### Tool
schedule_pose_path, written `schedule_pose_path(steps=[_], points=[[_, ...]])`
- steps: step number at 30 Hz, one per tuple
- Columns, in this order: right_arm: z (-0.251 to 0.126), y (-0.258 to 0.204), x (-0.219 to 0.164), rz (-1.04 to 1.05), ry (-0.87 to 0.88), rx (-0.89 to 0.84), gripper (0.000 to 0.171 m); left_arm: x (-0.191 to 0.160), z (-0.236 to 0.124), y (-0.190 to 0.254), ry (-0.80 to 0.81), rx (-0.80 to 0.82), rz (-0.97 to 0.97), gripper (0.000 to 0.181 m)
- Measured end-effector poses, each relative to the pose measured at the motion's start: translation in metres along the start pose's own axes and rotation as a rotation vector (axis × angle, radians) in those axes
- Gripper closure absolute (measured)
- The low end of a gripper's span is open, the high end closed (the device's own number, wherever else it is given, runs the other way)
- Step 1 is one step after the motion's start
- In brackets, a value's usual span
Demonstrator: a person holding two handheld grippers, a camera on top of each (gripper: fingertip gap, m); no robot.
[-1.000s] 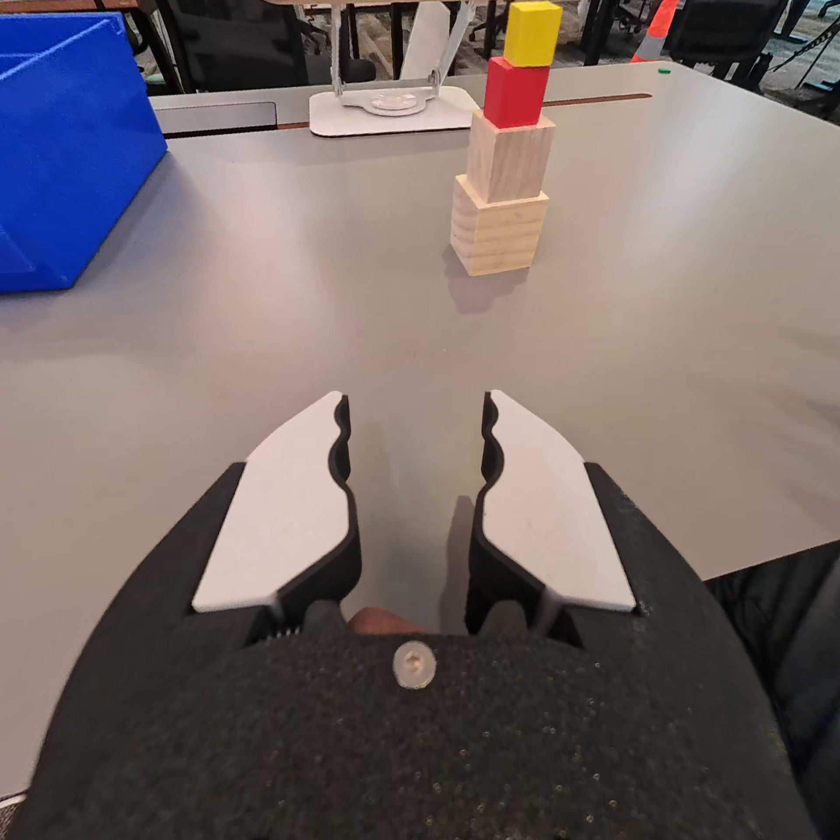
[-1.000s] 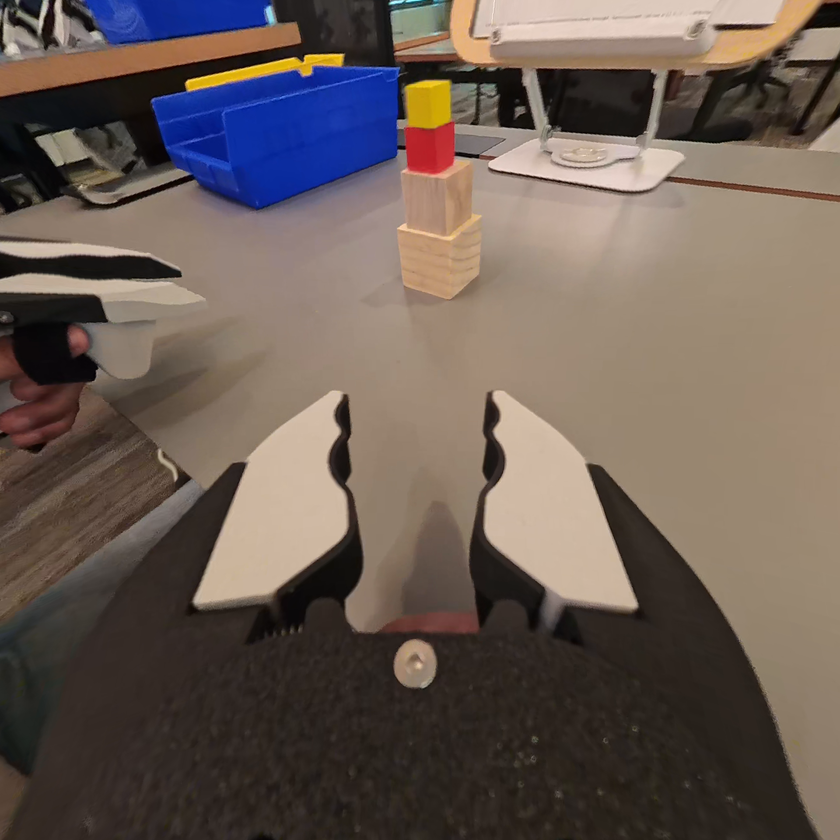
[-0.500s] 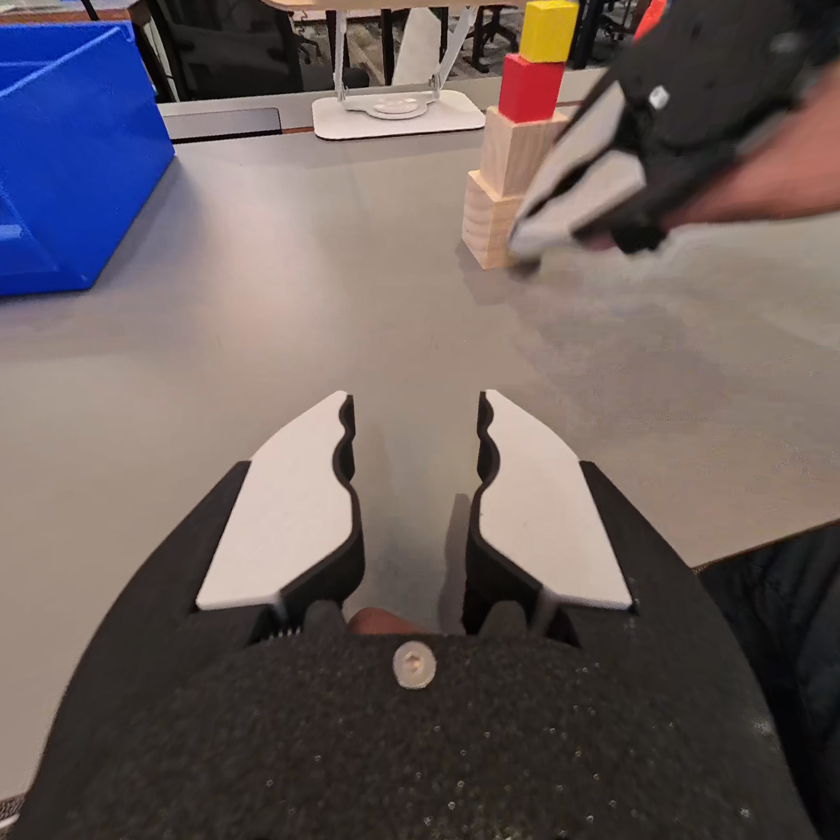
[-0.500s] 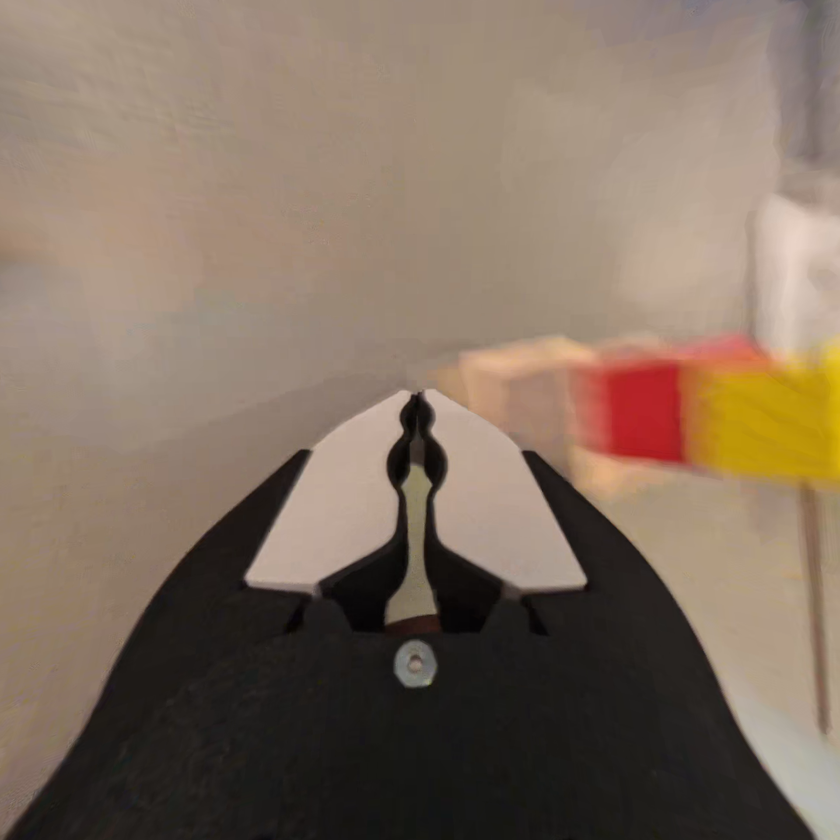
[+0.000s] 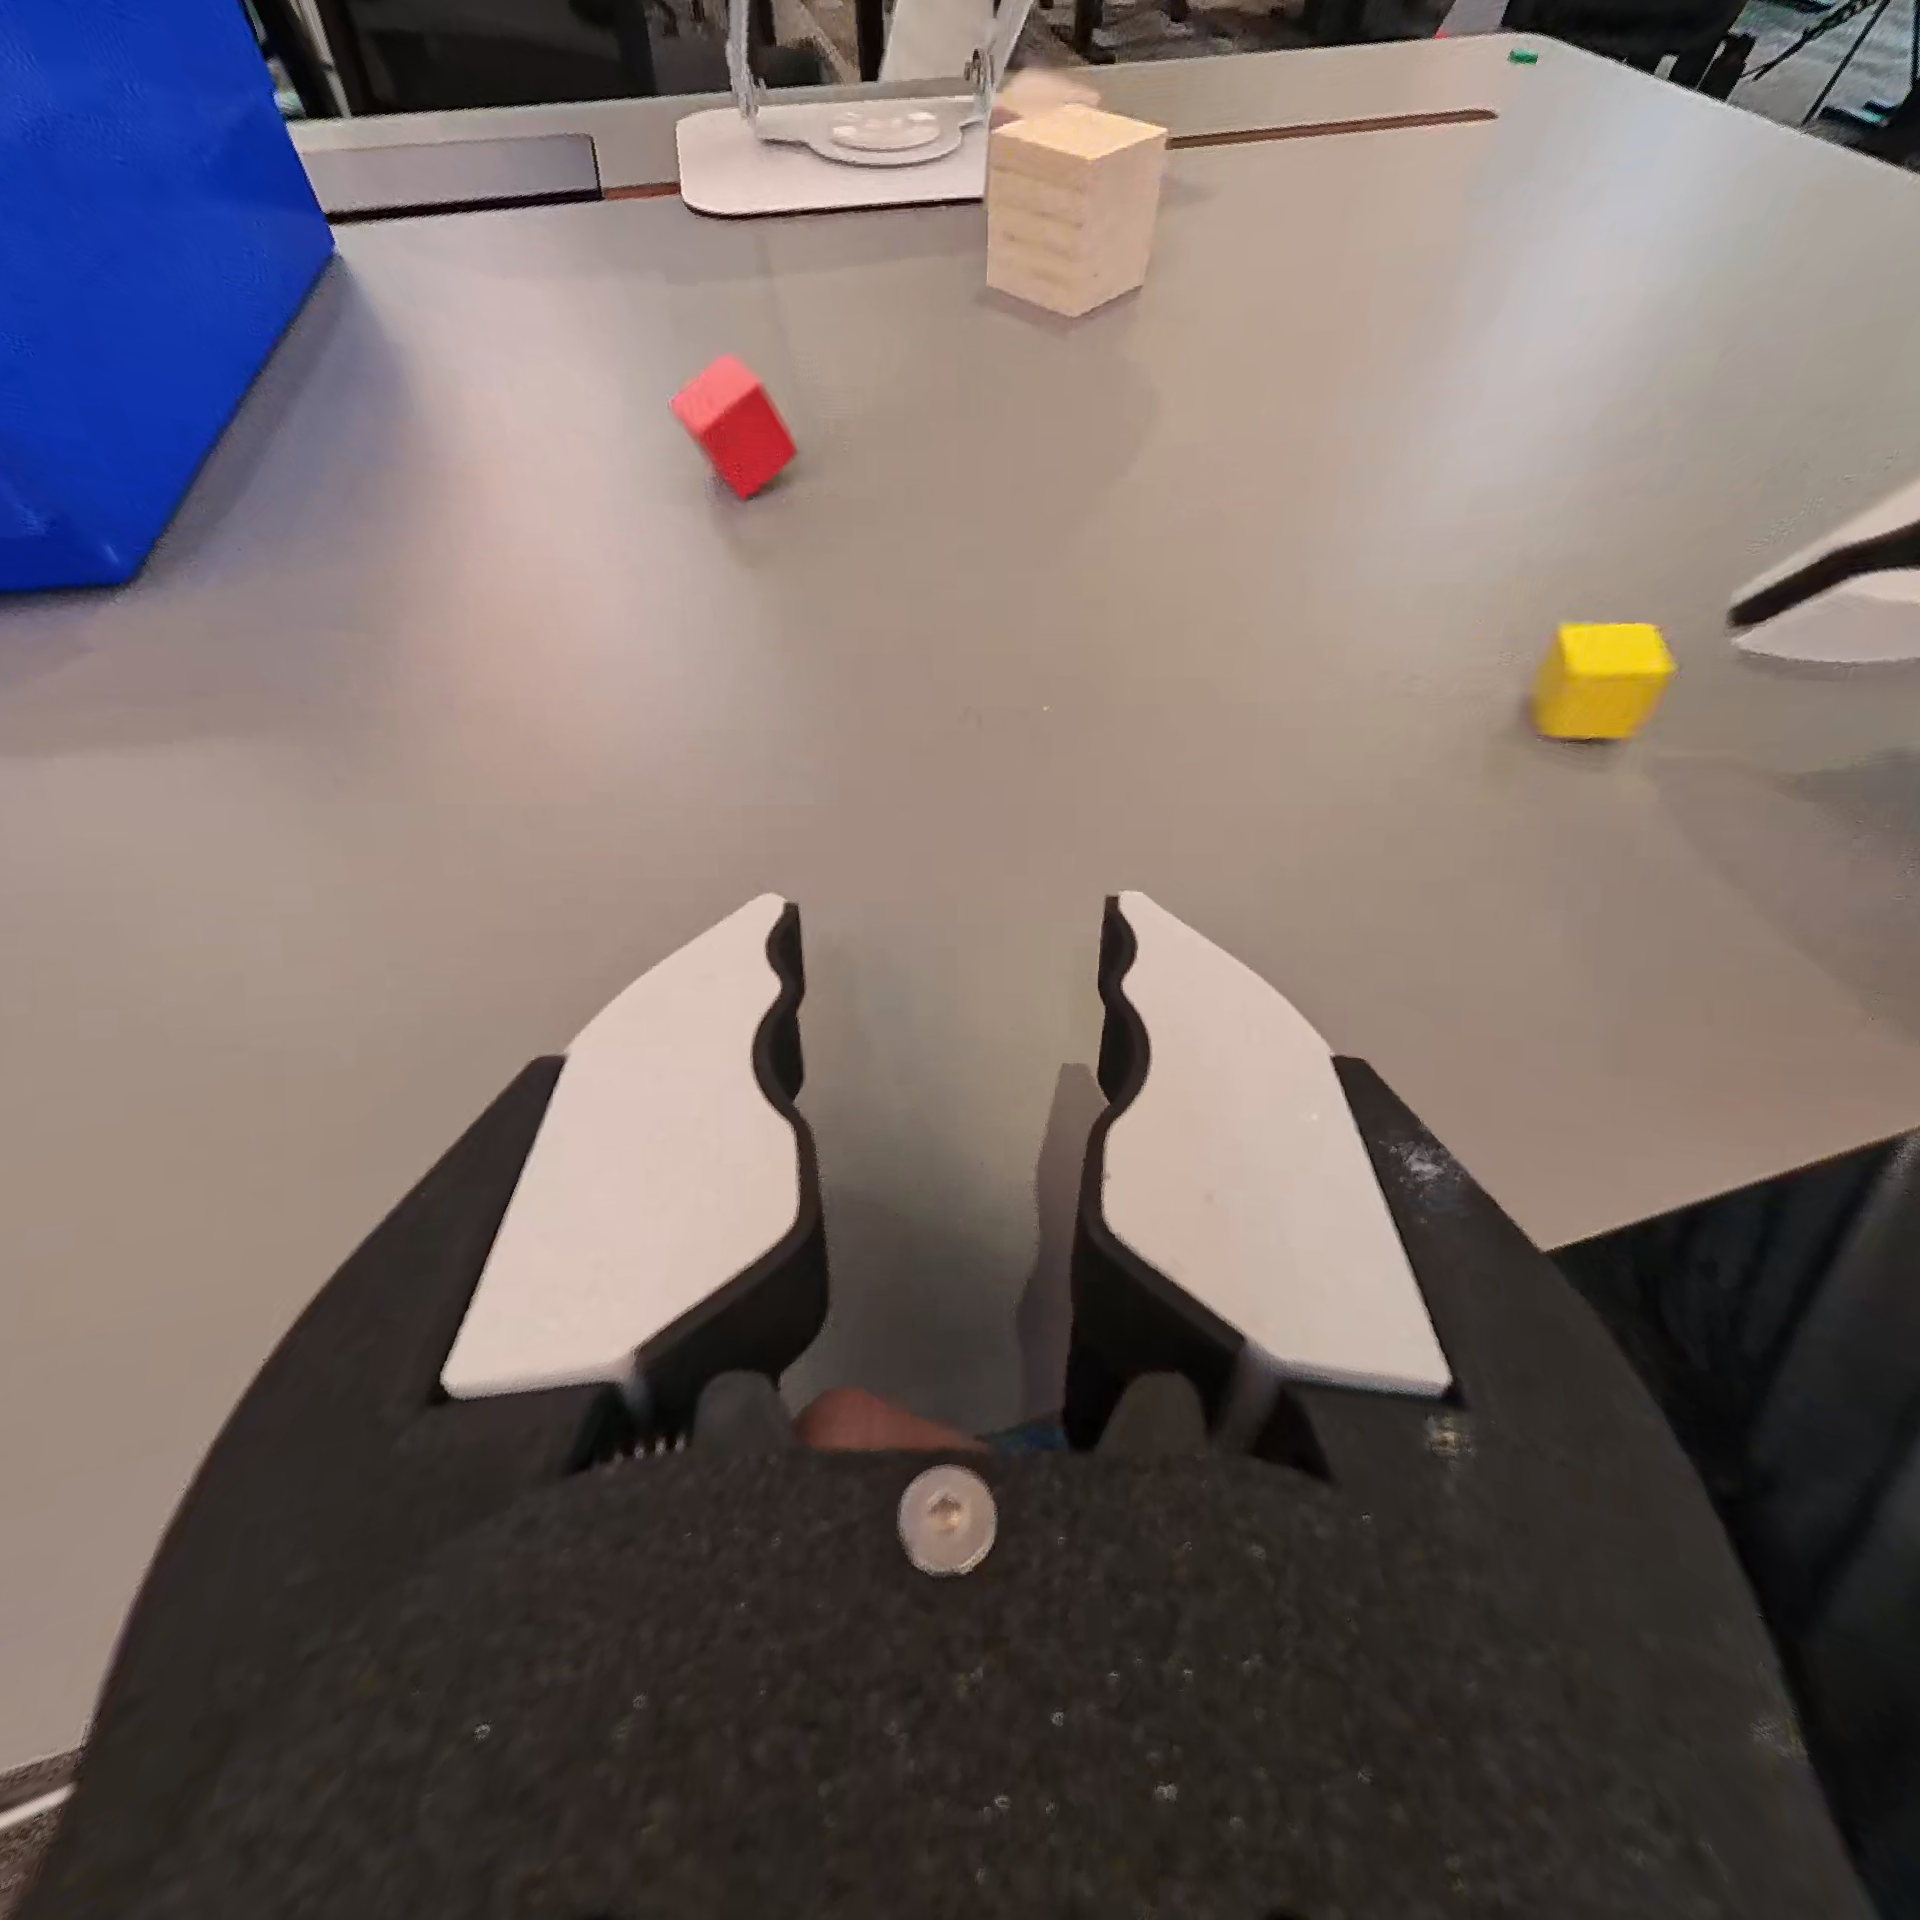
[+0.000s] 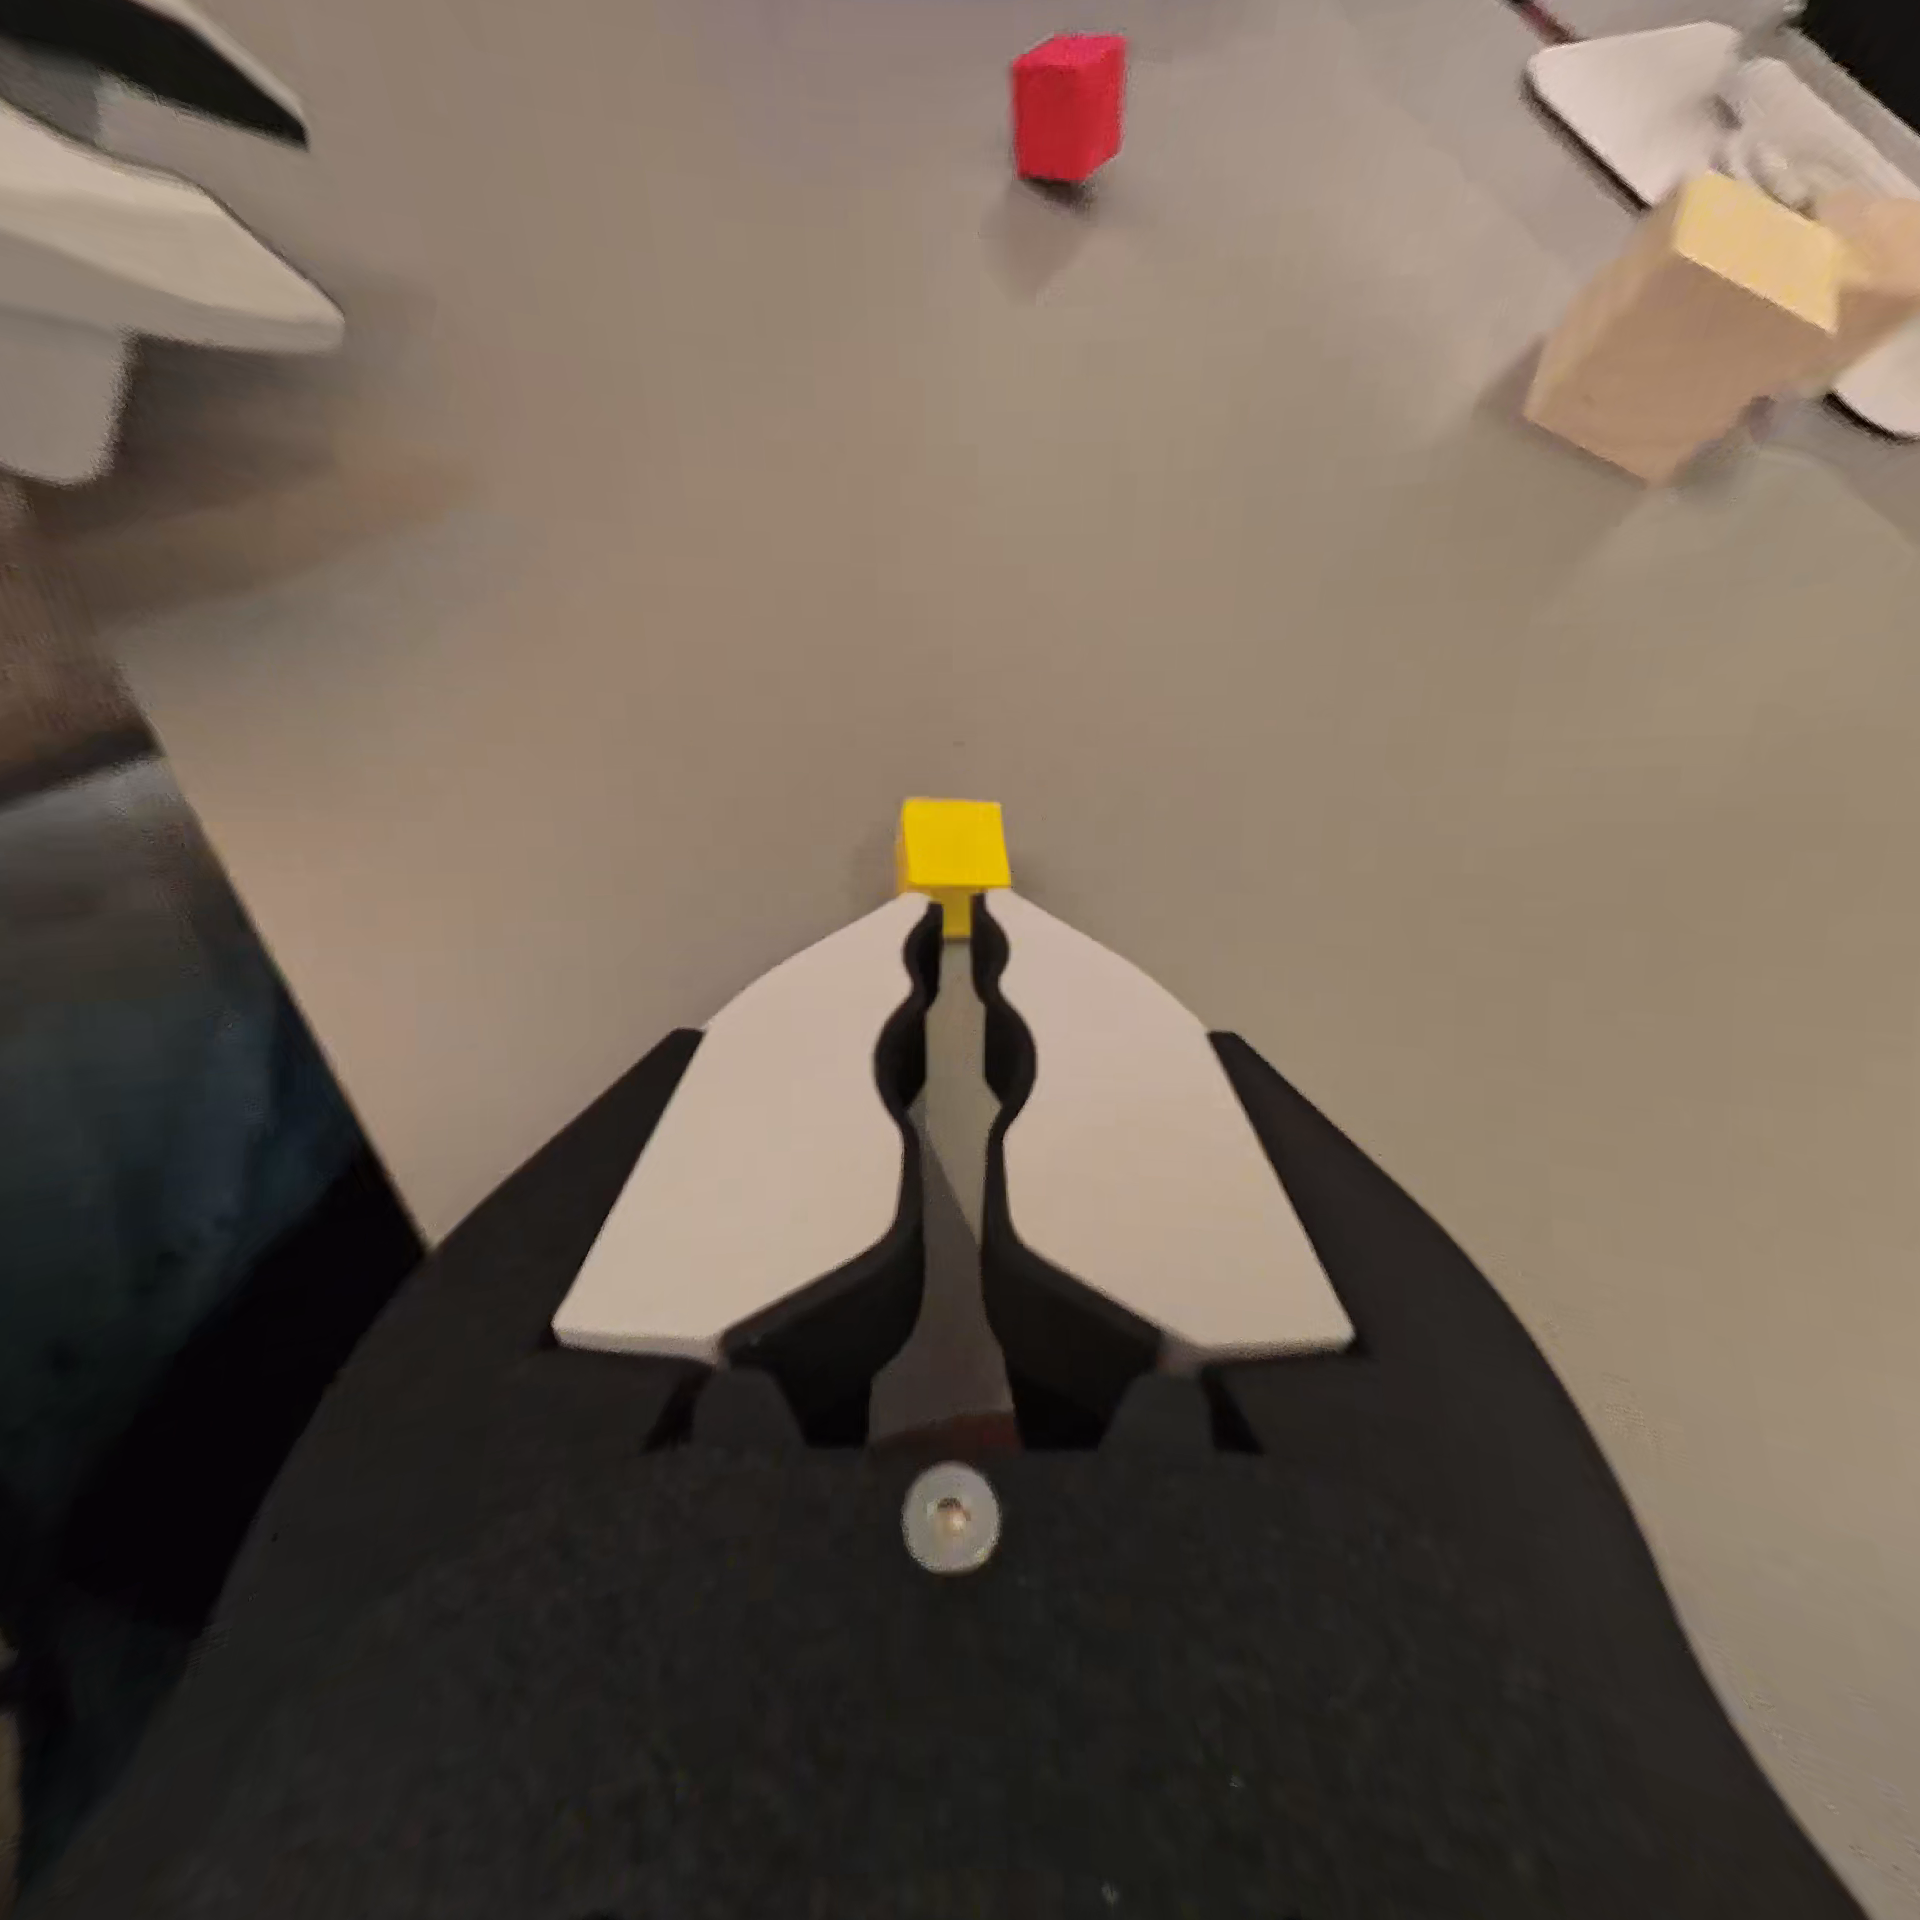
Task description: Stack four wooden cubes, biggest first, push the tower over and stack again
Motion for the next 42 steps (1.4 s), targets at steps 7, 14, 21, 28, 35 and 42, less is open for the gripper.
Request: schedule_pose_path(steps=[7,14,21,28,35,42], points=[[-0.035,0.013,0.005,0.272,0.125,-0.192,0.110,0.009,-0.006,0.001,0.059,0.059,0.036,0.127],[-0.048,0.029,-0.006,0.338,0.112,-0.306,0.101,0.014,-0.013,0.008,0.112,0.074,0.044,0.128],[-0.051,0.039,-0.010,0.360,0.105,-0.348,0.101,0.016,-0.014,0.011,0.122,0.081,0.053,0.128],[-0.050,0.035,-0.009,0.346,0.106,-0.340,0.102,0.015,-0.014,0.010,0.109,0.081,0.050,0.127],[-0.048,0.036,-0.012,0.353,0.096,-0.333,0.102,0.012,-0.012,0.008,0.091,0.082,0.046,0.125],[-0.052,0.042,-0.012,0.362,0.104,-0.328,0.103,0.065,0.017,0.004,0.055,0.002,0.092,0.119]])
Point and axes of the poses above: each gripper's, where its closed fingertips meet, z out along the fingers, x out of its top, y = z × x across the jaws, the point moved 2 cm from there along -z, back along the fingers, and after that the axes turned 15 degrees about -x, right-handed, at the moved point
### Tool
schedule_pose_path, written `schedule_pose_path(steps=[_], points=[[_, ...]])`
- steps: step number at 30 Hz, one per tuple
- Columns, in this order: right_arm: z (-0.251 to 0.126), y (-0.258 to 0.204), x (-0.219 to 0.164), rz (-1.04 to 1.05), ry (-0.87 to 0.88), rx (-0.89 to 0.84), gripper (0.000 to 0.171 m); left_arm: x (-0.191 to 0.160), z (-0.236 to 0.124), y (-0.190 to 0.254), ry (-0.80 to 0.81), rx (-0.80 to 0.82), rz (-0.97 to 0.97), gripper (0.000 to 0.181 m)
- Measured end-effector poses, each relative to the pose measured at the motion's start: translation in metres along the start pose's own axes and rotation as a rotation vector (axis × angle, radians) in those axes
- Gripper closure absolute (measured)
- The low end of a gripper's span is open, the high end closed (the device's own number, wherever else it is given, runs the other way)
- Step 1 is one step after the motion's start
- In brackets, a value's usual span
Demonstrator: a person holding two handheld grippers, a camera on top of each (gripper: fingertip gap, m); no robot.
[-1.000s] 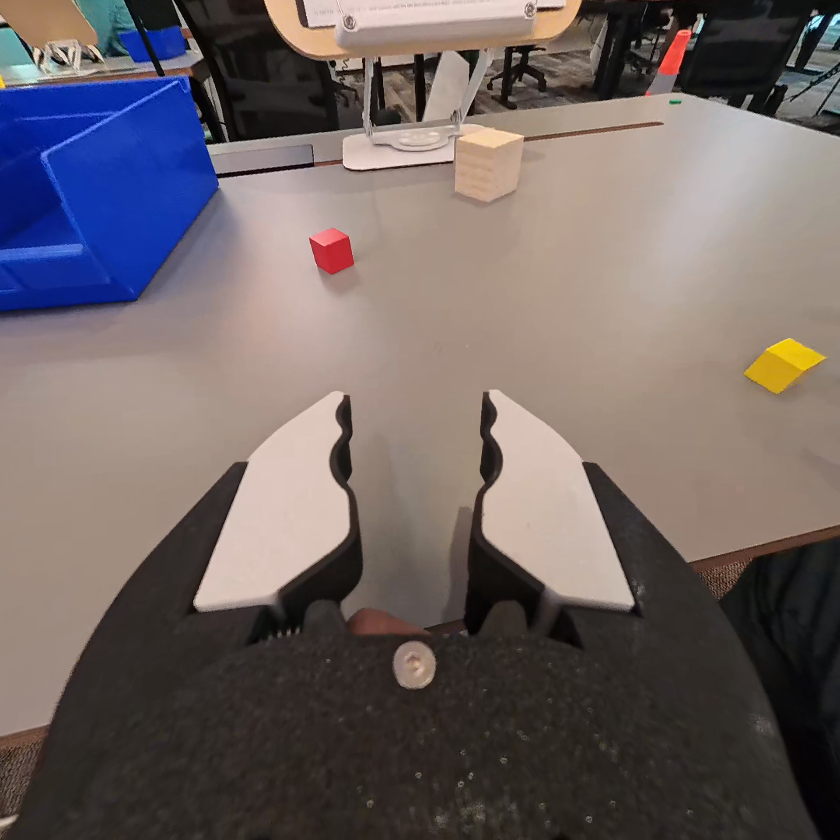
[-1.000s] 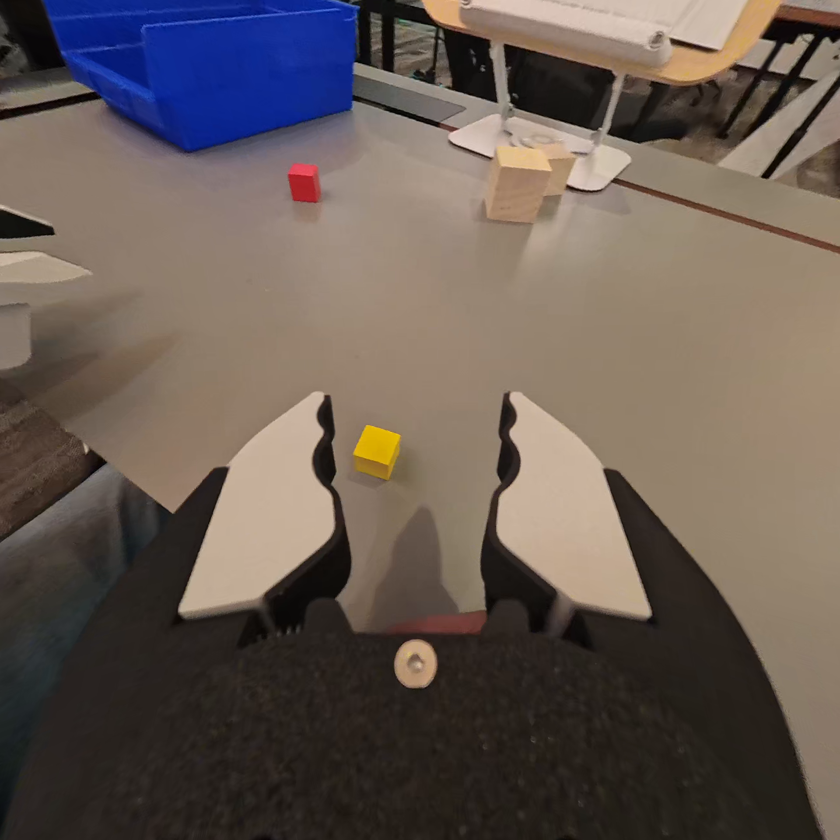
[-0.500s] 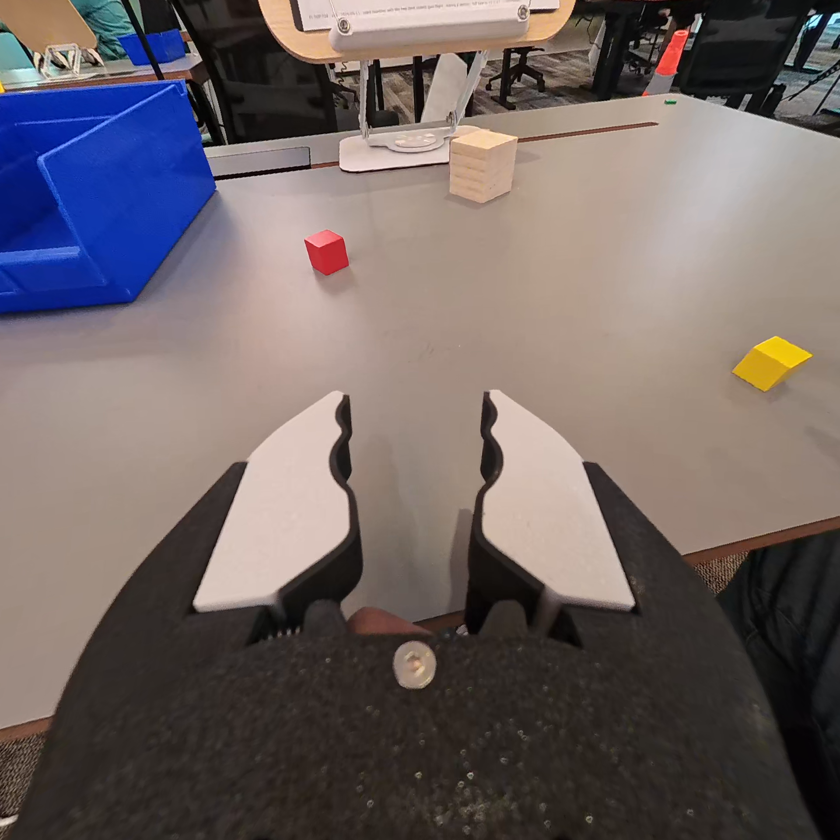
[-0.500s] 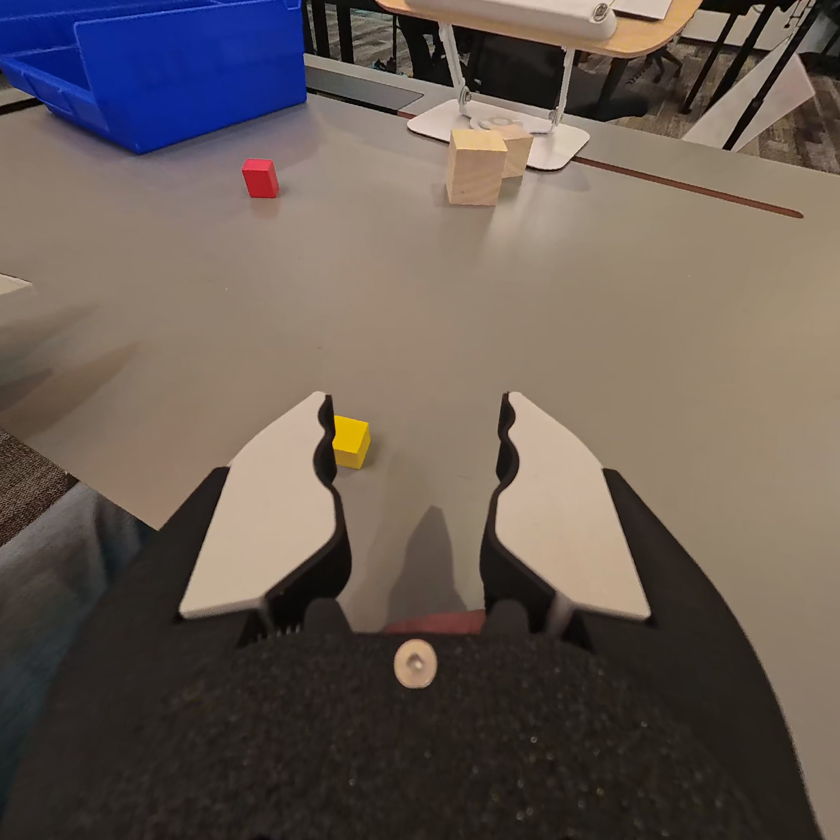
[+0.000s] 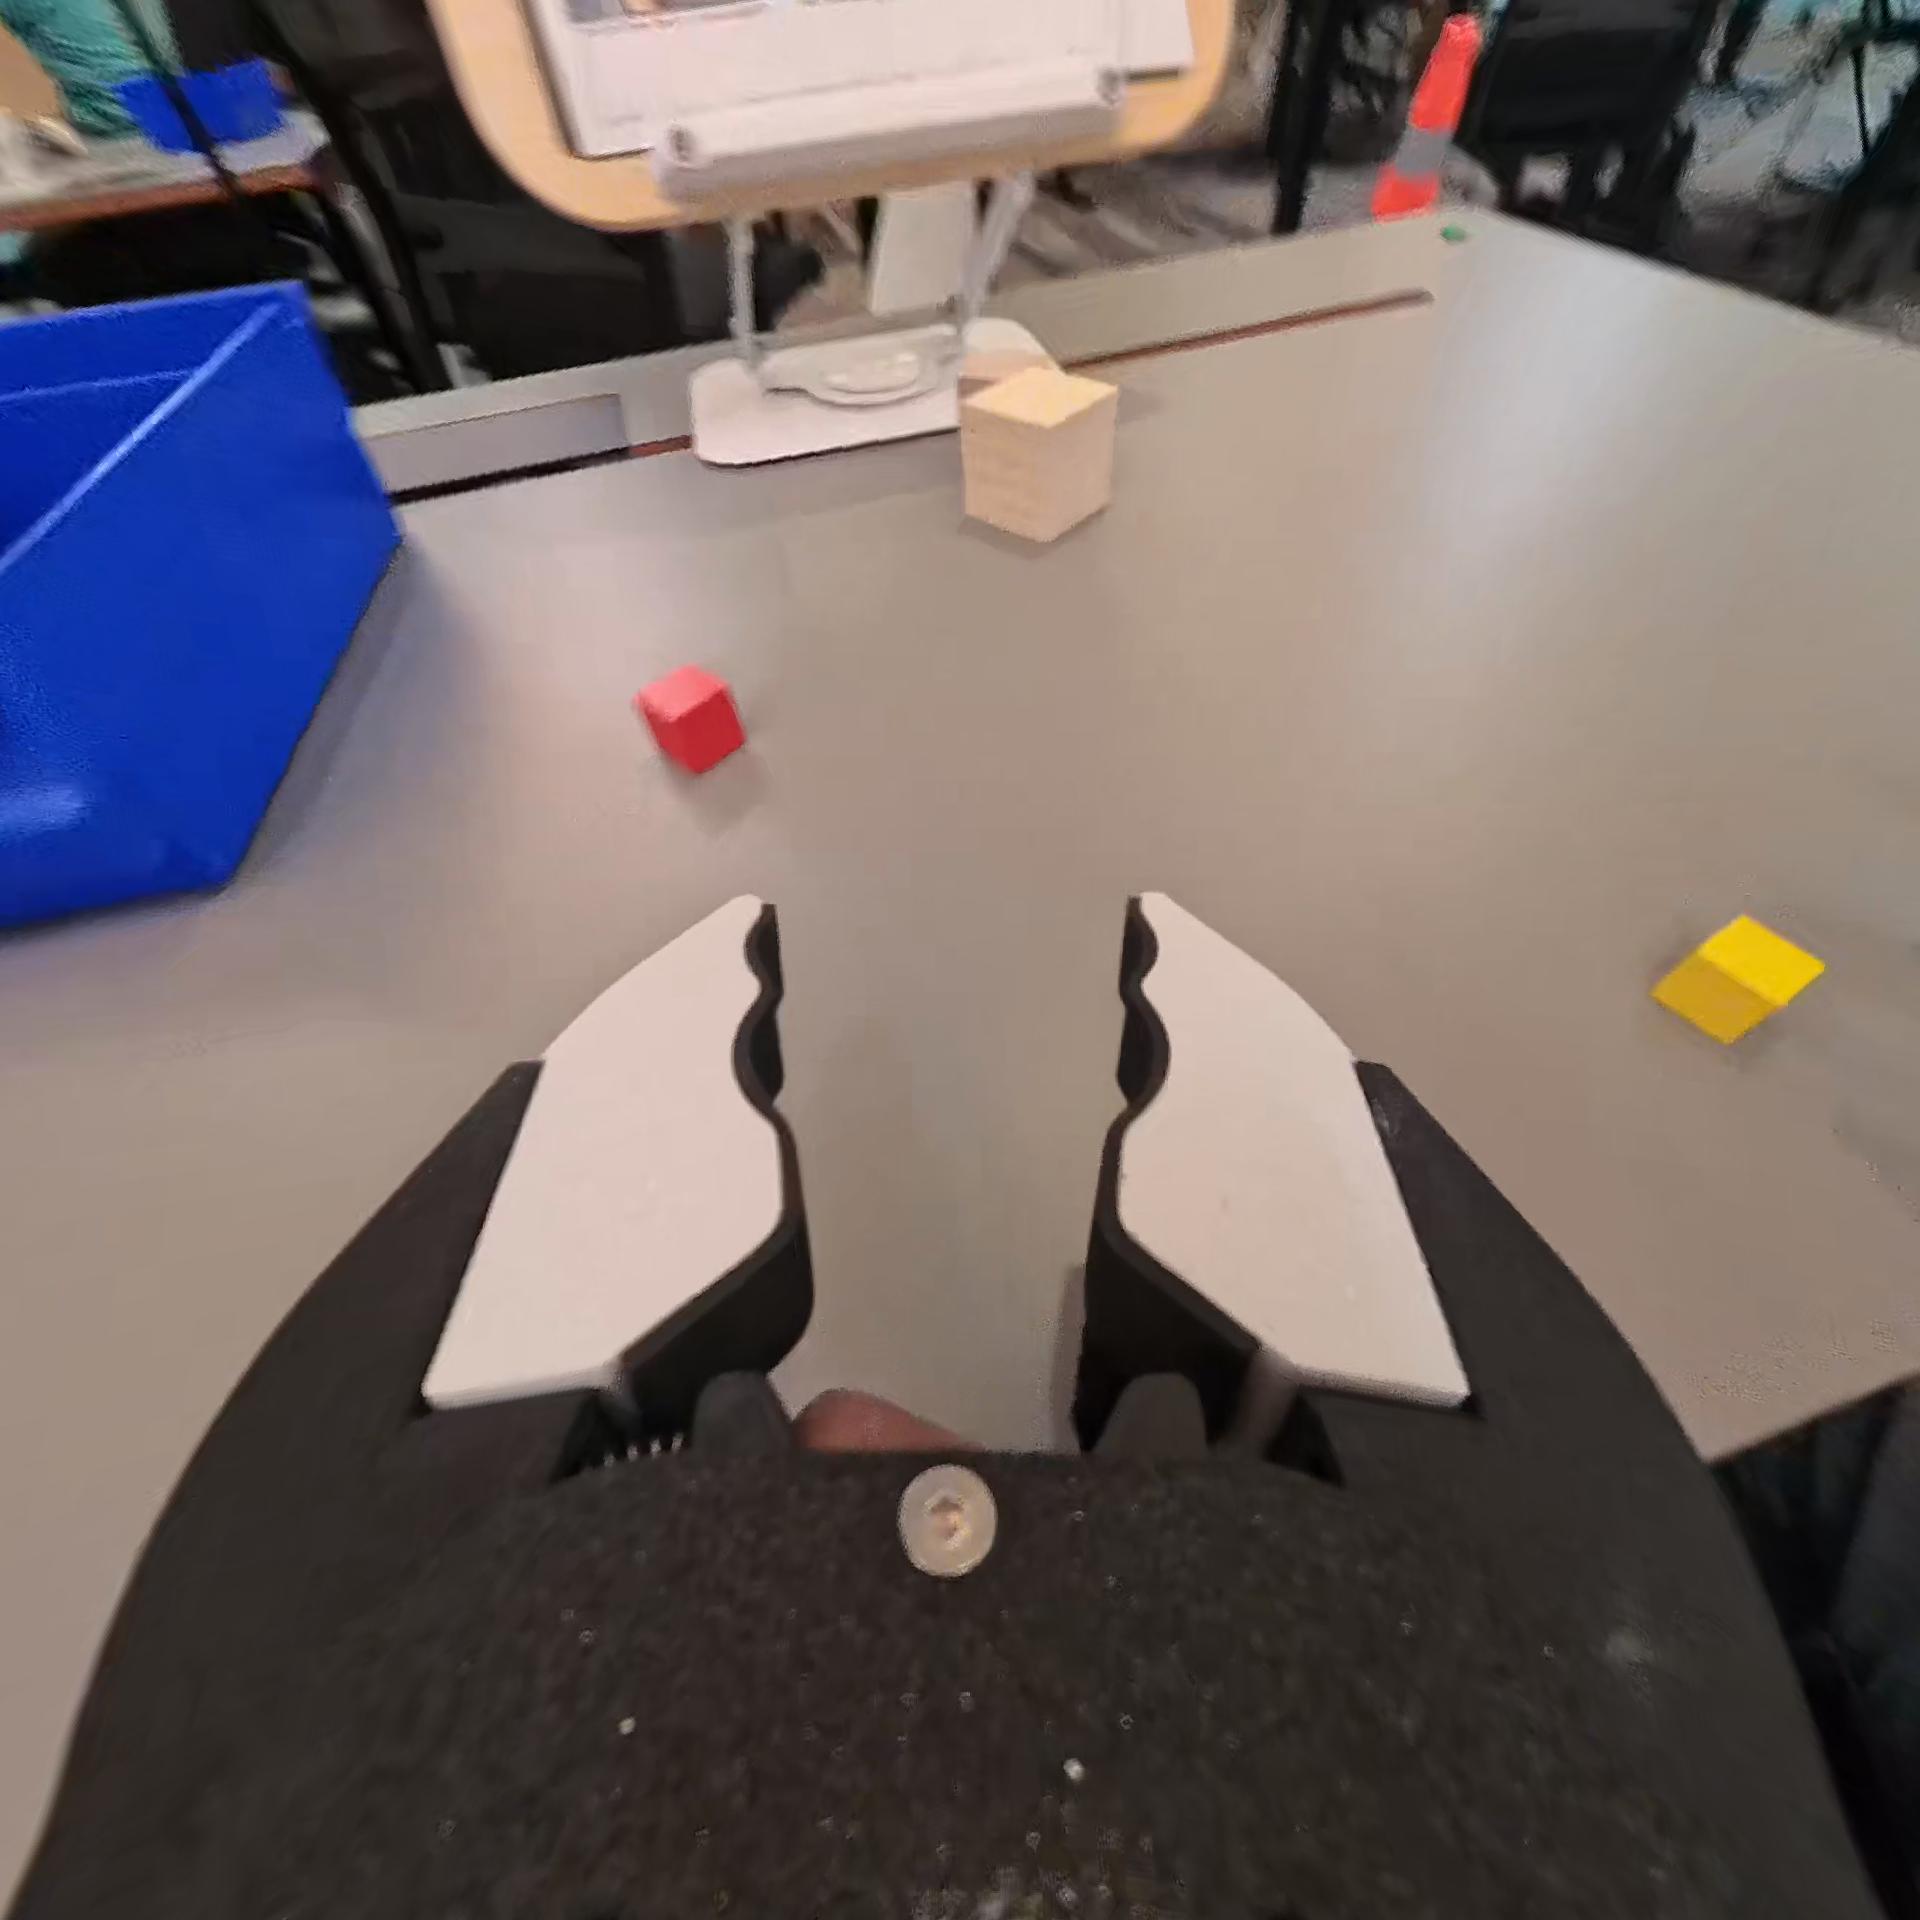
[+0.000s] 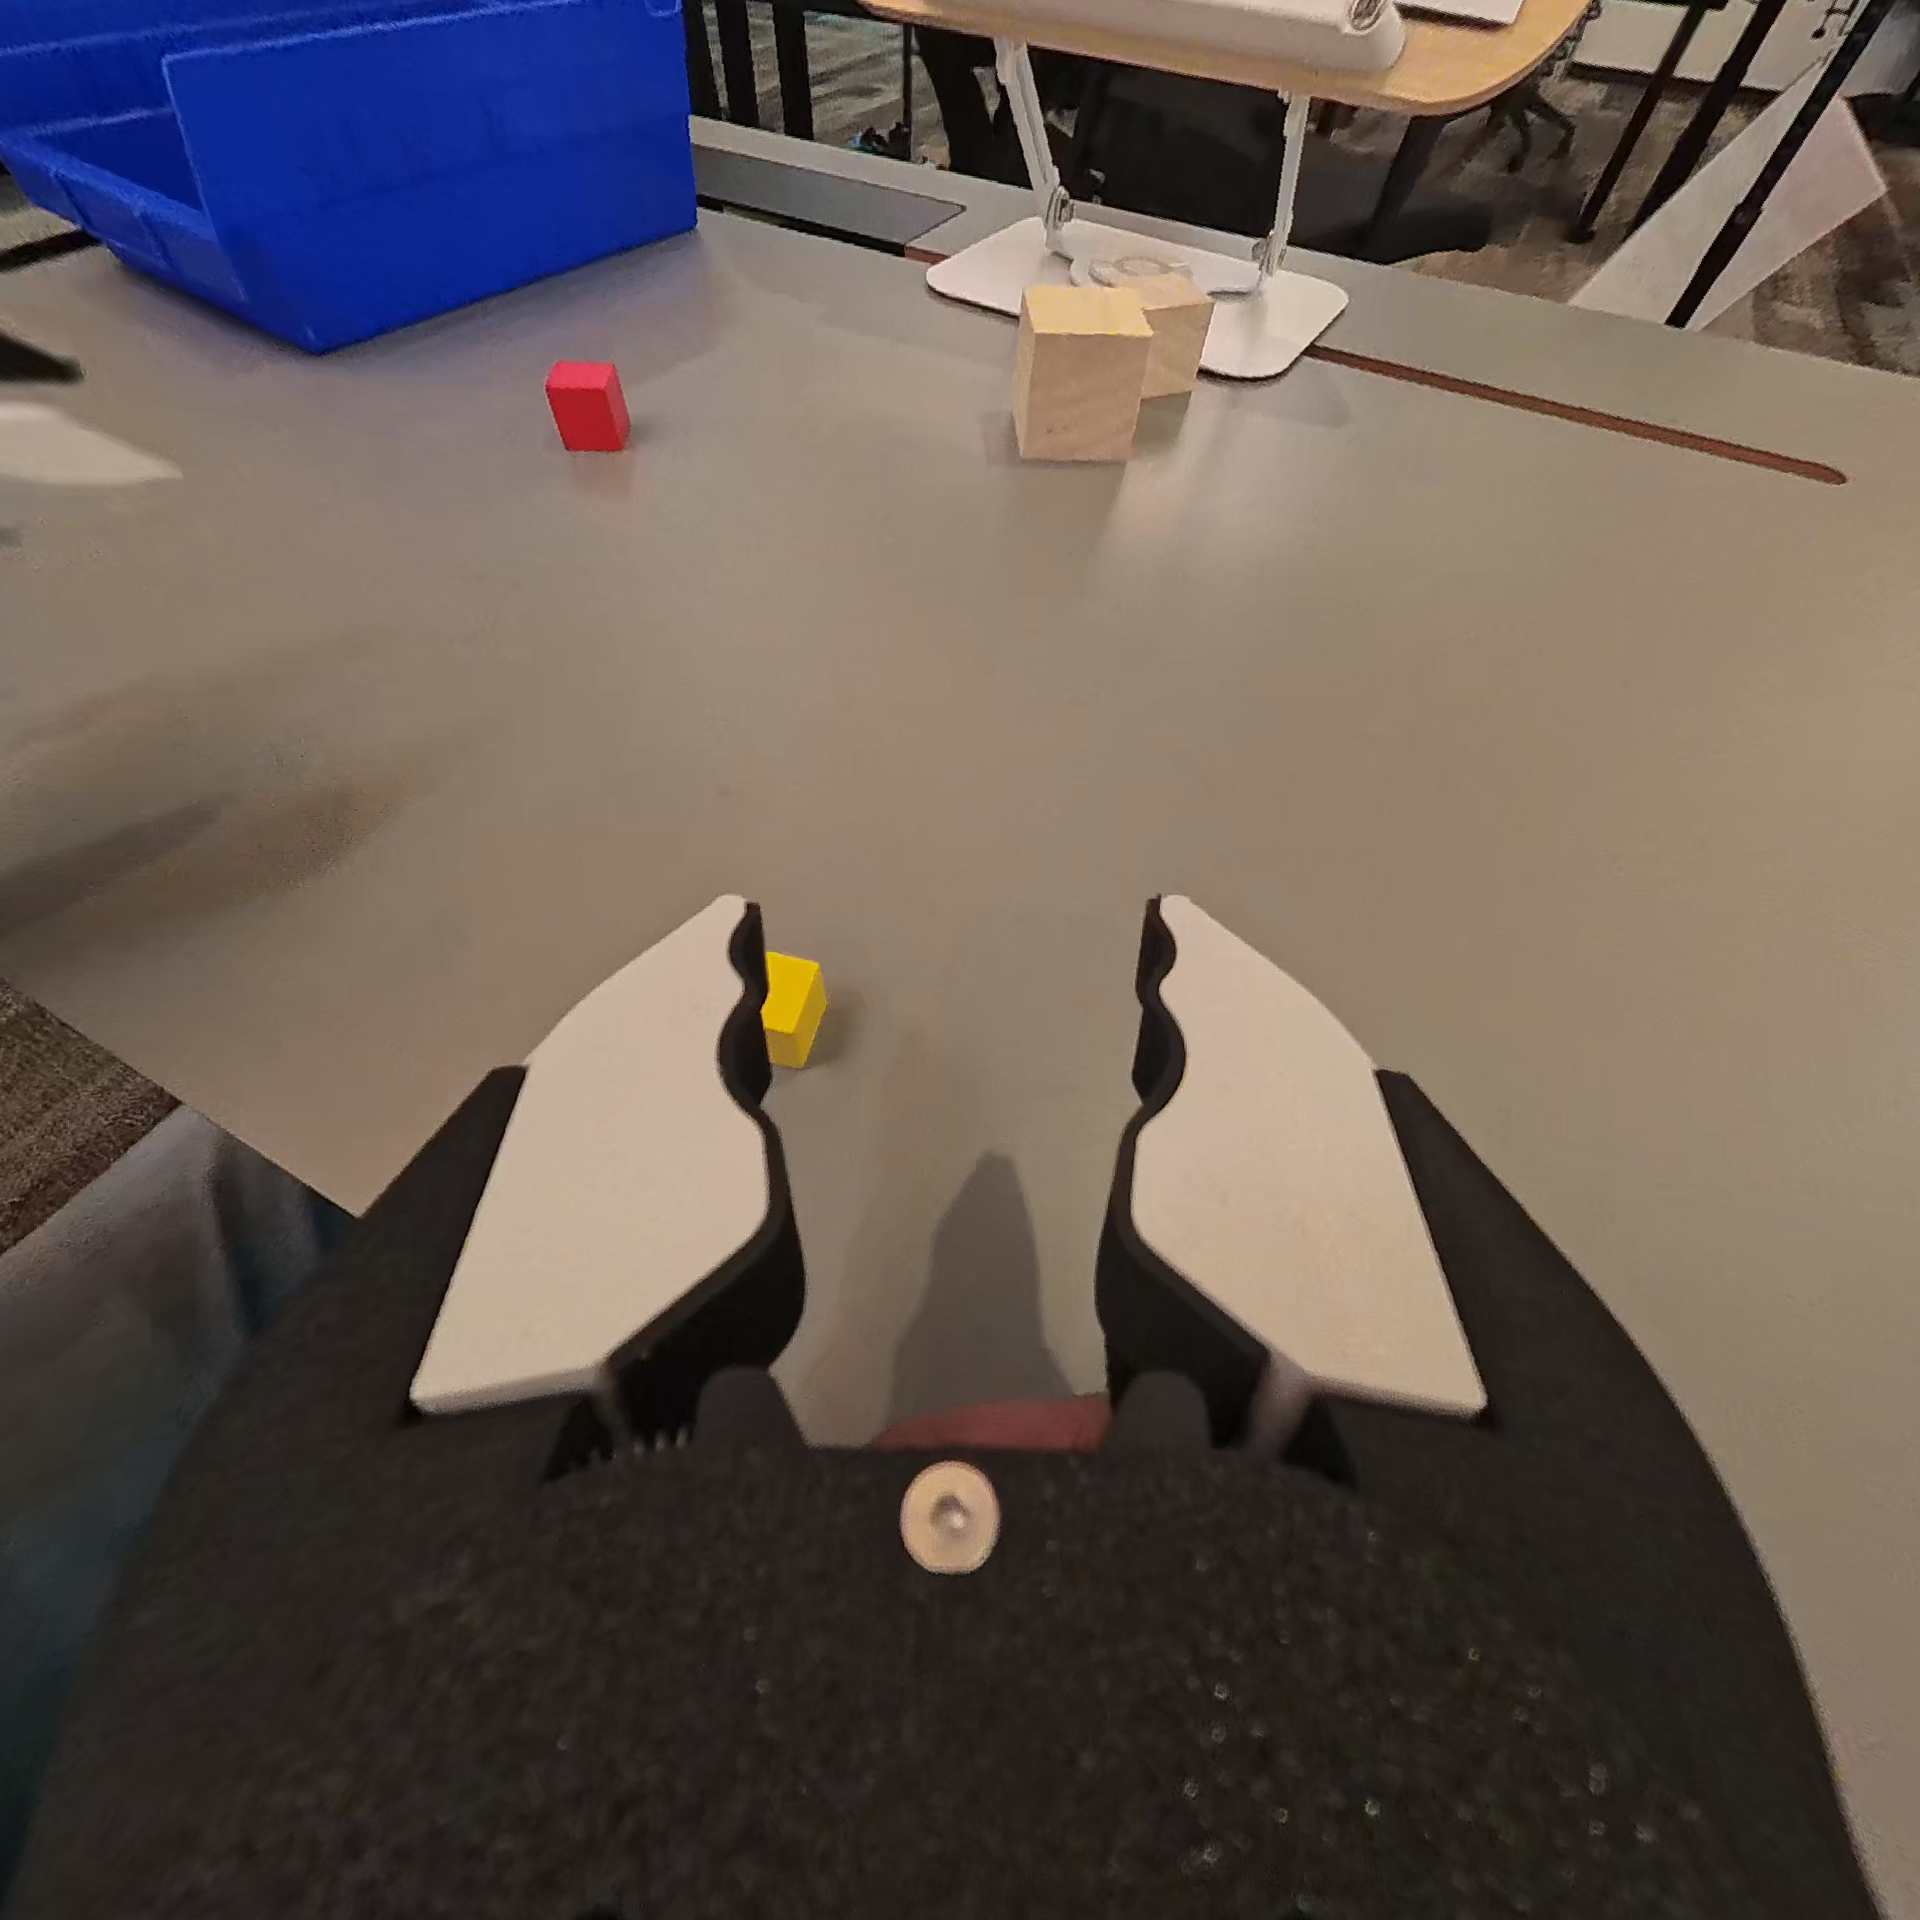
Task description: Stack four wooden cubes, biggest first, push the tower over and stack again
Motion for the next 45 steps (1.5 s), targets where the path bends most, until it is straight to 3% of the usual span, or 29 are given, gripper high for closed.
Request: schedule_pose_path(steps=[5,11,15,19,21,27,34,39,45], points=[[0.002,0.008,0.004,0.018,0.000,0.011,0.103,0.054,0.112,0.002,-0.253,-0.262,0.140,0.104],[0.006,0.012,0.001,0.029,-0.012,0.031,0.104,0.071,0.248,-0.031,-0.650,-0.378,0.315,0.101],[0.009,0.012,-0.003,0.031,-0.026,0.043,0.104,0.085,0.294,-0.042,-0.771,-0.424,0.407,0.100],[0.010,0.010,-0.006,0.024,-0.032,0.053,0.105,0.073,0.320,-0.045,-0.909,-0.440,0.424,0.102],[0.010,0.009,-0.006,0.026,-0.032,0.059,0.105,0.066,0.328,-0.053,-0.942,-0.414,0.441,0.112],[0.010,0.009,-0.007,0.032,-0.037,0.072,0.107,0.065,0.310,-0.052,-0.968,-0.521,0.470,0.119],[0.005,0.011,-0.001,0.030,-0.020,0.071,0.109,0.077,0.219,0.000,-0.860,-0.698,0.780,0.119],[0.001,0.005,0.003,0.017,-0.013,0.077,0.110,0.040,0.168,0.017,-0.899,-0.738,0.874,0.119],[-0.001,-0.006,0.003,-0.017,-0.015,0.088,0.110,0.002,0.156,0.022,-0.921,-0.772,0.812,0.119]])
Point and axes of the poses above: each gripper's, where its closed fingertips meet, z out along the fingers, x out of its top, y = z × x across the jaws, the point moved 2 cm from there along -z, back along the fingers, and after that the axes turned 15 degrees about -x, right-handed, at the moved point
